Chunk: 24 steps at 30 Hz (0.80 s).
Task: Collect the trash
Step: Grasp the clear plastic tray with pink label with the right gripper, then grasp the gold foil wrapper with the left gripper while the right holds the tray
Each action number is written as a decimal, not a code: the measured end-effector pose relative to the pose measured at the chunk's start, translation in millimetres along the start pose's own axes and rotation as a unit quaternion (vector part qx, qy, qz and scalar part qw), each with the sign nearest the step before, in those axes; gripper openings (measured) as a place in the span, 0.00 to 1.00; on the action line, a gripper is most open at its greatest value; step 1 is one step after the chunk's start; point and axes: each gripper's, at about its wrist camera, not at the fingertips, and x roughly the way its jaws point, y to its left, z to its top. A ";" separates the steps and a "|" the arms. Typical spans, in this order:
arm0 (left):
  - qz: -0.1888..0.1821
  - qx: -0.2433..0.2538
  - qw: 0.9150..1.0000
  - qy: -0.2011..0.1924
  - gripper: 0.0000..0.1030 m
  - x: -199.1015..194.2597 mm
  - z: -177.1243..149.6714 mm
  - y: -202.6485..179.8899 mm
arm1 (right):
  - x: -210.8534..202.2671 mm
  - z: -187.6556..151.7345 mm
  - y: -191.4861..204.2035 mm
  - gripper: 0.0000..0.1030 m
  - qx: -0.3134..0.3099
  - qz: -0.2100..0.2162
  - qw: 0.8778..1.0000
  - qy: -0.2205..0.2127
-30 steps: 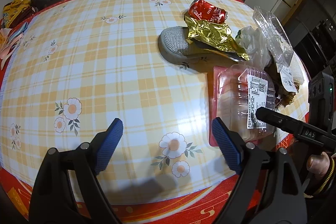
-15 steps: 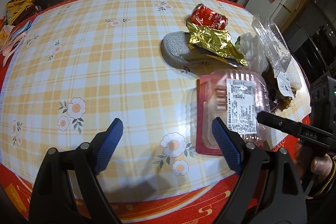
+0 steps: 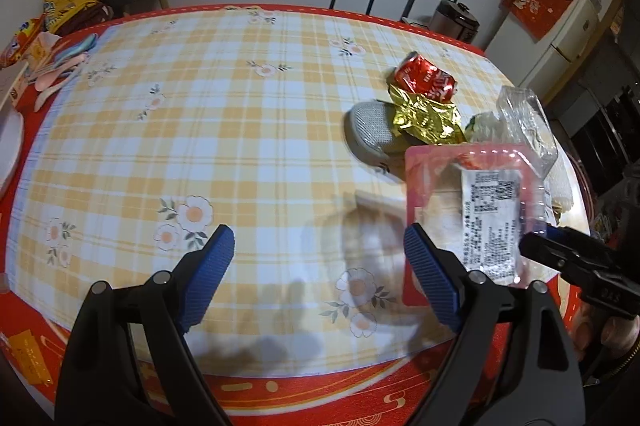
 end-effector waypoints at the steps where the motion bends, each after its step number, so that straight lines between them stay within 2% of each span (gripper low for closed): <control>1: -0.002 -0.003 1.000 -0.003 0.83 -2.3 1.6 0.7 | -3.0 1.3 1.8 0.44 -0.006 0.001 1.000 -0.002; 6: -0.017 -0.009 1.000 -0.020 0.83 -14.6 13.0 -1.7 | -30.5 15.9 6.2 0.44 -0.015 0.006 0.999 -0.037; 13: -0.046 -0.007 0.999 -0.006 0.75 -1.6 30.3 -23.3 | -87.3 36.8 -12.9 0.44 0.016 -0.012 0.994 -0.105; 15: -0.065 -0.014 0.998 0.002 0.71 7.9 35.5 -30.4 | -103.6 42.6 -20.4 0.44 0.023 -0.022 0.992 -0.126; 17: -0.098 -0.038 0.994 0.015 0.67 23.2 42.3 -36.8 | -113.6 46.4 -27.5 0.44 0.024 -0.028 0.990 -0.134; 20: -0.154 -0.111 0.981 0.044 0.59 54.4 51.0 -39.7 | -125.0 51.1 -43.5 0.44 0.030 -0.058 0.988 -0.140; 24: -0.193 -0.213 0.955 0.072 0.57 98.8 58.8 -40.0 | -140.7 53.8 -67.5 0.44 0.054 -0.077 0.984 -0.151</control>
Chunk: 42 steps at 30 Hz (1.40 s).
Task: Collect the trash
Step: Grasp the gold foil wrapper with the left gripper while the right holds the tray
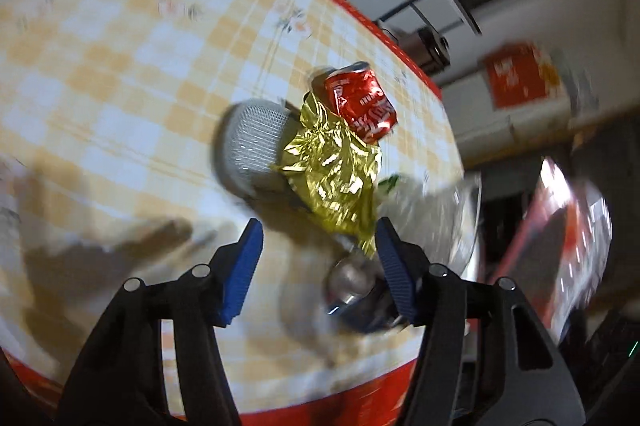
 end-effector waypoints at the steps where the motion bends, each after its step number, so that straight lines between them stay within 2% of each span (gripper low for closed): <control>1: -0.008 -0.016 1.000 0.000 0.57 9.7 3.3 1.3 | -1.4 0.5 -3.2 0.44 -0.001 -0.006 1.000 -0.003; 5: -0.002 -0.039 0.999 0.004 0.56 41.5 11.8 3.8 | -10.7 0.6 -11.9 0.44 -0.003 -0.026 1.000 -0.011; 8: -0.010 -0.058 0.998 0.011 0.46 58.2 15.6 6.4 | -18.4 0.6 -24.3 0.44 0.004 -0.041 0.999 -0.014; 11: -0.009 -0.073 0.997 0.014 0.41 67.7 16.7 10.1 | -25.6 -1.9 -32.3 0.44 0.011 -0.052 0.998 -0.015; 14: -0.009 -0.084 0.996 0.014 0.32 73.4 18.0 12.6 | -30.1 -2.3 -39.5 0.44 0.017 -0.060 0.998 -0.016; 16: -0.007 -0.084 0.996 0.014 0.19 75.3 18.0 11.9 | -32.1 -0.3 -43.7 0.44 0.021 -0.064 0.998 -0.017; 18: -0.007 -0.078 0.997 0.009 0.13 72.1 17.2 9.5 | -32.7 0.5 -46.4 0.44 0.023 -0.066 0.997 -0.017; 21: -0.004 -0.052 0.999 -0.009 0.08 57.3 15.1 2.2 | -31.8 1.9 -45.8 0.44 0.023 -0.064 0.998 -0.016; 28: 0.000 -0.015 0.998 -0.060 0.08 4.5 13.1 -4.8 | -22.8 7.7 -39.4 0.44 0.021 -0.050 0.998 -0.011; 37: 0.022 0.038 0.989 -0.144 0.08 -82.2 11.3 -15.9 | -10.5 16.4 -20.7 0.44 0.018 -0.036 0.999 -0.012; 42: 0.019 0.070 0.984 -0.162 0.08 -110.7 10.8 -27.1 | -9.2 20.9 -17.8 0.44 0.028 -0.041 0.999 -0.022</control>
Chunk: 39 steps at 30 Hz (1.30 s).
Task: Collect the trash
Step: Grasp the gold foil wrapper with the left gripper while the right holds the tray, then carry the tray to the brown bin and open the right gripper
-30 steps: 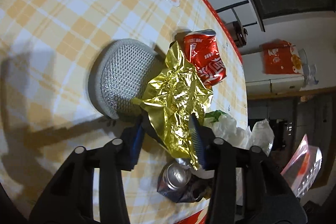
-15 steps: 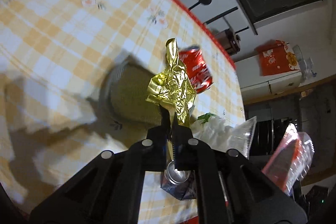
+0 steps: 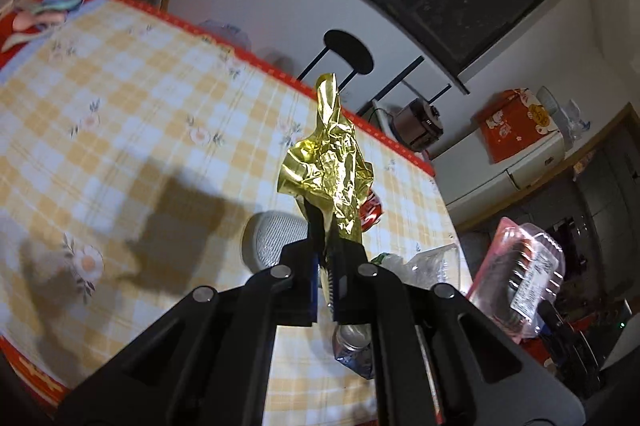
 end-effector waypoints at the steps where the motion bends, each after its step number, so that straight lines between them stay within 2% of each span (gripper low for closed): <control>1: -0.003 0.004 1.000 -0.001 0.08 -3.2 2.0 -1.7 | -0.7 0.6 -0.4 0.44 0.002 -0.002 1.000 -0.003; 9: -0.012 0.031 0.999 -0.018 0.08 -25.4 -3.3 -36.7 | -9.9 10.7 -20.8 0.44 0.010 0.003 1.000 -0.023; 15: -0.007 0.041 0.998 -0.036 0.08 -27.9 -18.4 -79.6 | -18.1 25.1 -67.2 0.44 0.017 0.007 0.999 -0.028; 19: -0.011 0.051 0.998 -0.037 0.08 -17.5 -34.9 -124.7 | -35.9 40.3 -117.8 0.44 0.017 -0.010 0.999 -0.037; 26: -0.037 0.060 0.997 -0.018 0.08 19.2 -59.9 -194.8 | -67.7 59.3 -229.6 0.44 0.017 -0.095 0.995 -0.032; 31: -0.063 0.067 0.996 0.009 0.08 50.9 -82.3 -239.9 | -86.0 69.9 -311.0 0.44 0.011 -0.175 0.984 -0.015; 39: -0.066 0.087 0.993 0.040 0.08 80.2 -110.2 -274.0 | -75.0 69.0 -391.0 0.45 0.001 -0.270 0.963 0.027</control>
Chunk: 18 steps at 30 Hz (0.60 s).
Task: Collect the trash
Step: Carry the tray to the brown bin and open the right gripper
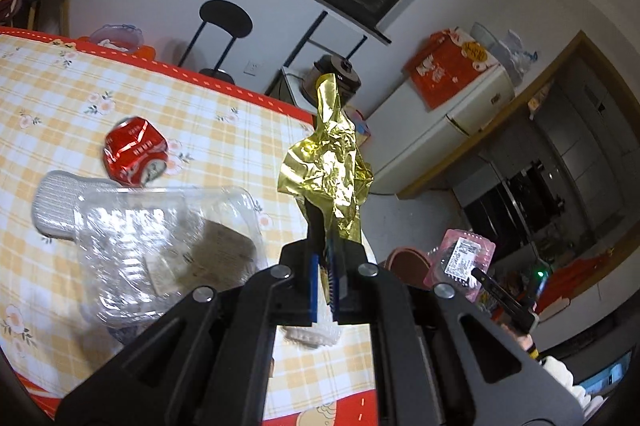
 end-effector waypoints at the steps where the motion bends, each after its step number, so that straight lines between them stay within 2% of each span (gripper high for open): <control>1: 0.002 0.002 1.000 0.004 0.08 2.9 -2.4 -2.2 | 5.5 -0.4 -3.4 0.46 0.001 -0.007 1.000 0.005; 2: 0.004 0.003 1.000 0.006 0.08 4.4 -3.5 -2.6 | 11.6 -1.0 -6.2 0.46 0.004 -0.010 1.000 0.011; 4: 0.008 0.008 1.000 0.011 0.08 6.2 -6.3 -4.7 | 18.1 -1.4 -8.7 0.61 0.012 -0.013 1.000 0.017; 5: 0.009 0.010 1.000 0.012 0.08 7.1 -6.1 -5.8 | 19.0 -1.1 -9.1 0.73 0.016 -0.017 1.000 0.014; 11: 0.009 0.023 1.000 0.015 0.08 7.4 -6.6 -12.3 | -3.8 4.9 -2.6 0.93 0.022 -0.010 0.999 -0.024; 18: -0.006 0.044 0.999 0.031 0.08 20.0 -8.8 -30.2 | -53.5 8.7 9.8 0.95 0.016 -0.002 0.998 -0.060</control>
